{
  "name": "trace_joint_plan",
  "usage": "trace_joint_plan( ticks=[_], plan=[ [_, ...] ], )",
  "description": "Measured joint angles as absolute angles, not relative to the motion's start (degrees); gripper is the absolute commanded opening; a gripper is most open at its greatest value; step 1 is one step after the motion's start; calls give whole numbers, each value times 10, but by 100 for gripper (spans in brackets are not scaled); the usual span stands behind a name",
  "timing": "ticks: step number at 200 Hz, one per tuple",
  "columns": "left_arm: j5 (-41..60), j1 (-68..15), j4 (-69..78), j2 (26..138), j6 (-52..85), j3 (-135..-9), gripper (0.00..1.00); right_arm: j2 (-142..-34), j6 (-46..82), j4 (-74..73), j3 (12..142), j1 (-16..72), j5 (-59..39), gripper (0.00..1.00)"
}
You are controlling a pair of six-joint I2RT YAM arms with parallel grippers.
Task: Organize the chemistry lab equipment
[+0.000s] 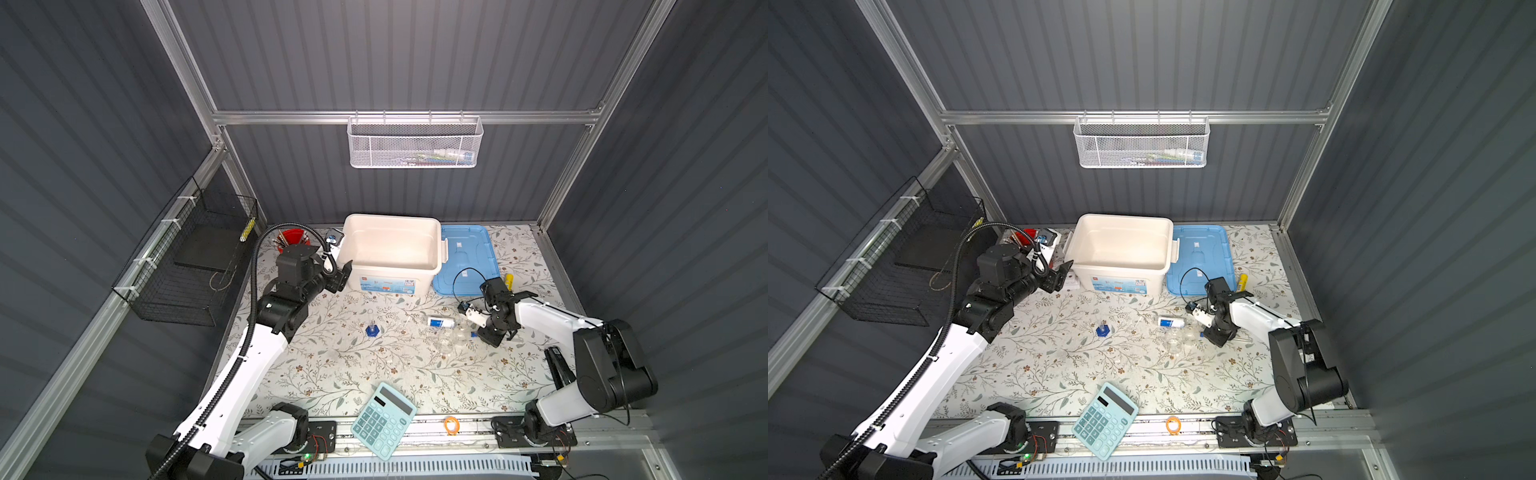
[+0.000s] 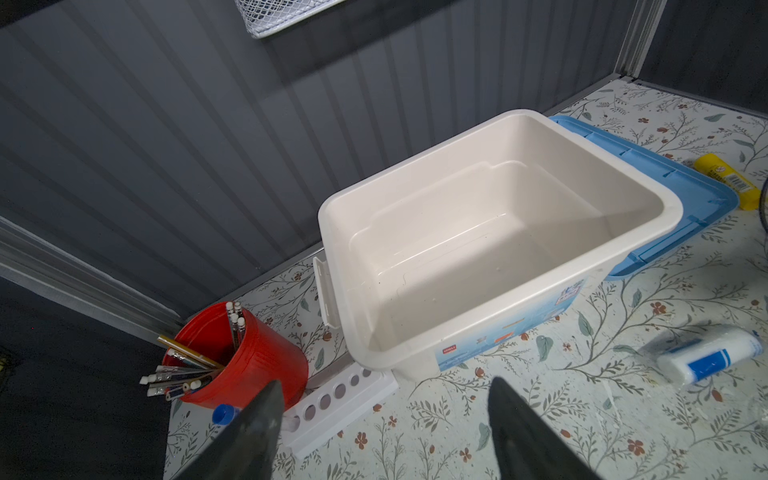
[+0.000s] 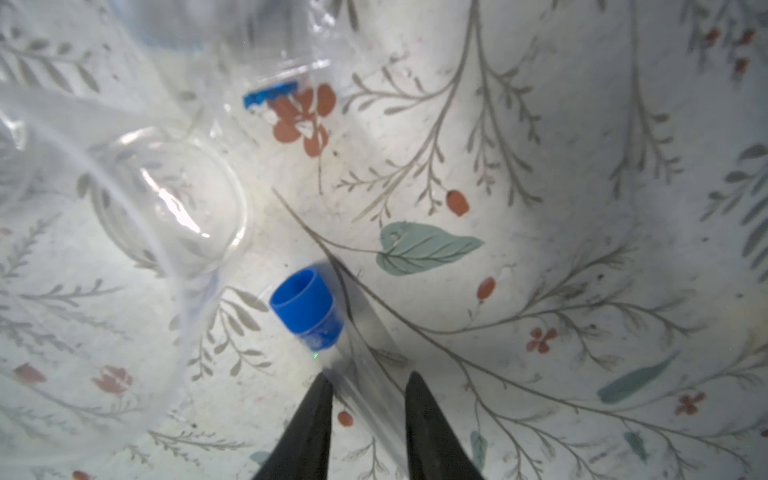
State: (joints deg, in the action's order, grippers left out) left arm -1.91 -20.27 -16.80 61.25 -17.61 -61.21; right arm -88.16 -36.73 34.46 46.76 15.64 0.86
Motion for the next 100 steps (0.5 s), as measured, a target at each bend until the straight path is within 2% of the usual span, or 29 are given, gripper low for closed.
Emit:
trace_joint_plan(
  ticks=[52,69,100],
  plan=[
    [-19,-203,-168,613,-176,-612,78,-874,-329,340,484,150,8,34],
    [-19,-203,-168,613,-176,-612,77,-842,-314,335,484,147,1,41],
    [-17,-203,-168,613,-176,-612,77,-775,-277,322,484,141,1,47]
  ],
)
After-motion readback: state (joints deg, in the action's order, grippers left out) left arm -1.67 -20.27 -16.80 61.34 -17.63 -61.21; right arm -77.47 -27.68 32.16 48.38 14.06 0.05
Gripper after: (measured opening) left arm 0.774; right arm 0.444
